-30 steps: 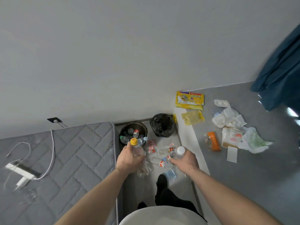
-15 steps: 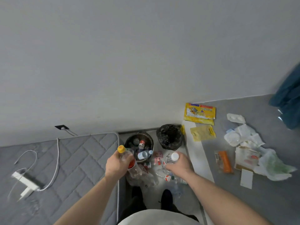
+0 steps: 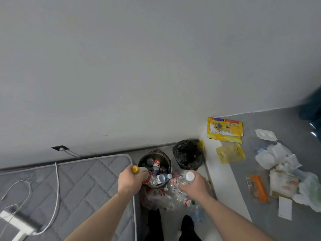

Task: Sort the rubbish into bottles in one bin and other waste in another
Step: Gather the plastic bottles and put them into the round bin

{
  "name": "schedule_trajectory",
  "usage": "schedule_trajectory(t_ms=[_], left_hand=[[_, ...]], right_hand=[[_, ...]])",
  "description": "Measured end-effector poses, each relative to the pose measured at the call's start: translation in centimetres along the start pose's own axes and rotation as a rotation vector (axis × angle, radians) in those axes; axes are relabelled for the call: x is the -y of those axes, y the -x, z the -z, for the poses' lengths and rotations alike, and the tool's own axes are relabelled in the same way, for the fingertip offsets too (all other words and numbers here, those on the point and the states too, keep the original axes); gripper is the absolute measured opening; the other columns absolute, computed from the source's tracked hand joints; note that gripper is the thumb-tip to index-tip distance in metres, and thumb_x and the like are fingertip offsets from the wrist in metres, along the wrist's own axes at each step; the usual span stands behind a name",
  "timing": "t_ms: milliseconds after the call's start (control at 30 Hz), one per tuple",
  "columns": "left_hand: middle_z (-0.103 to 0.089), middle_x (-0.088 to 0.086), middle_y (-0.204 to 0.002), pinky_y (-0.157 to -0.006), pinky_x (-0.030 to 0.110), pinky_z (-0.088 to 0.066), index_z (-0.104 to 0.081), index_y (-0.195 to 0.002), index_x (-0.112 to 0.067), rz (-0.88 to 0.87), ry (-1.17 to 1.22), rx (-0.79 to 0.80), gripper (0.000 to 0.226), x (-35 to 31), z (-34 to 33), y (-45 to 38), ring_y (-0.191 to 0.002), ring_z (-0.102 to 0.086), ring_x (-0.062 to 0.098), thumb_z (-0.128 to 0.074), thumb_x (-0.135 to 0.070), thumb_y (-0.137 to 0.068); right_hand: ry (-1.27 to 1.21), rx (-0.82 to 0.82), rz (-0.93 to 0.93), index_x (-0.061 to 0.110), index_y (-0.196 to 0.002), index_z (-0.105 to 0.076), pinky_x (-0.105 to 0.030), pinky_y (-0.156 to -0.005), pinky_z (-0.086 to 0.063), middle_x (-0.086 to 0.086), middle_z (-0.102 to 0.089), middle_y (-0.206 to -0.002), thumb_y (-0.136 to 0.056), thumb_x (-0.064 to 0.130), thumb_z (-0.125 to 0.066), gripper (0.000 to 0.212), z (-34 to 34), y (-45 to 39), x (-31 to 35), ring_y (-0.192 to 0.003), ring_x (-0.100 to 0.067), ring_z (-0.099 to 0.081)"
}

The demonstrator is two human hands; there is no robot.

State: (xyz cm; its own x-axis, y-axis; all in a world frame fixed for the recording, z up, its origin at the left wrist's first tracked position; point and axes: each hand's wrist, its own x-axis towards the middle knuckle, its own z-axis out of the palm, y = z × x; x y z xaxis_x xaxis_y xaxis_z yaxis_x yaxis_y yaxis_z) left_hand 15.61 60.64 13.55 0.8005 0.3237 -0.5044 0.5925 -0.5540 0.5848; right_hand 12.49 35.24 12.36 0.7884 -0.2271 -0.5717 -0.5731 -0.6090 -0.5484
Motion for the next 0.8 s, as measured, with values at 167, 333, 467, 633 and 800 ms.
schedule_trajectory(t_ms=[167,333,467,633,800], left_hand=[[-0.065,-0.002,-0.082,-0.077,0.038,-0.056,-0.062,-0.087,-0.024,0.031,-0.085,0.027,0.028,1.8,-2.0,-7.8,-0.08,-0.064,0.023,-0.068,-0.05,-0.078],[-0.063,-0.004,-0.078,-0.07,0.033,-0.051,-0.063,-0.088,-0.024,0.065,-0.122,0.029,0.027,4.0,-6.1,-15.3,-0.074,-0.061,0.019,-0.063,-0.05,-0.081],[-0.066,0.0,-0.077,-0.071,0.034,-0.052,-0.063,-0.083,-0.021,0.06,-0.163,0.026,0.032,5.8,-9.6,-20.8,-0.075,-0.063,0.023,-0.064,-0.053,-0.08],[-0.062,-0.003,-0.07,-0.058,0.029,-0.038,-0.059,-0.077,-0.02,0.017,-0.219,0.041,0.032,7.9,-14.2,-26.8,-0.064,-0.055,0.013,-0.064,-0.05,-0.084],[-0.061,-0.005,-0.071,-0.065,0.029,-0.042,-0.061,-0.08,-0.024,-0.01,-0.301,0.067,0.028,11.3,-18.1,-31.4,-0.068,-0.058,0.018,-0.061,-0.052,-0.086]], right_hand=[[-0.045,-0.024,-0.02,0.04,-0.09,-0.063,-0.024,-0.068,-0.052,0.019,-0.069,-0.083,-0.059,0.043,-0.085,0.038,-3.7,-5.7,0.3,-0.079,-0.003,-0.065],[-0.055,-0.025,-0.032,0.042,-0.087,-0.062,-0.027,-0.067,-0.05,0.019,-0.067,-0.081,-0.06,0.044,-0.086,0.036,-7.7,-13.8,-0.1,-0.079,-0.006,-0.063],[-0.08,-0.03,-0.036,0.041,-0.087,-0.061,-0.029,-0.07,-0.052,0.018,-0.067,-0.082,-0.061,0.041,-0.086,0.035,-11.4,-20.3,-1.1,-0.079,-0.009,-0.063],[-0.129,-0.048,-0.056,0.036,-0.097,-0.064,-0.026,-0.071,-0.048,0.018,-0.066,-0.087,-0.062,0.038,-0.086,0.041,-16.6,-27.4,-2.7,-0.082,-0.01,-0.063],[-0.16,-0.05,-0.1,0.035,-0.099,-0.064,-0.025,-0.073,-0.047,0.016,-0.066,-0.088,-0.064,0.042,-0.086,0.041,-21.5,-33.0,-4.6,-0.083,-0.01,-0.062]])
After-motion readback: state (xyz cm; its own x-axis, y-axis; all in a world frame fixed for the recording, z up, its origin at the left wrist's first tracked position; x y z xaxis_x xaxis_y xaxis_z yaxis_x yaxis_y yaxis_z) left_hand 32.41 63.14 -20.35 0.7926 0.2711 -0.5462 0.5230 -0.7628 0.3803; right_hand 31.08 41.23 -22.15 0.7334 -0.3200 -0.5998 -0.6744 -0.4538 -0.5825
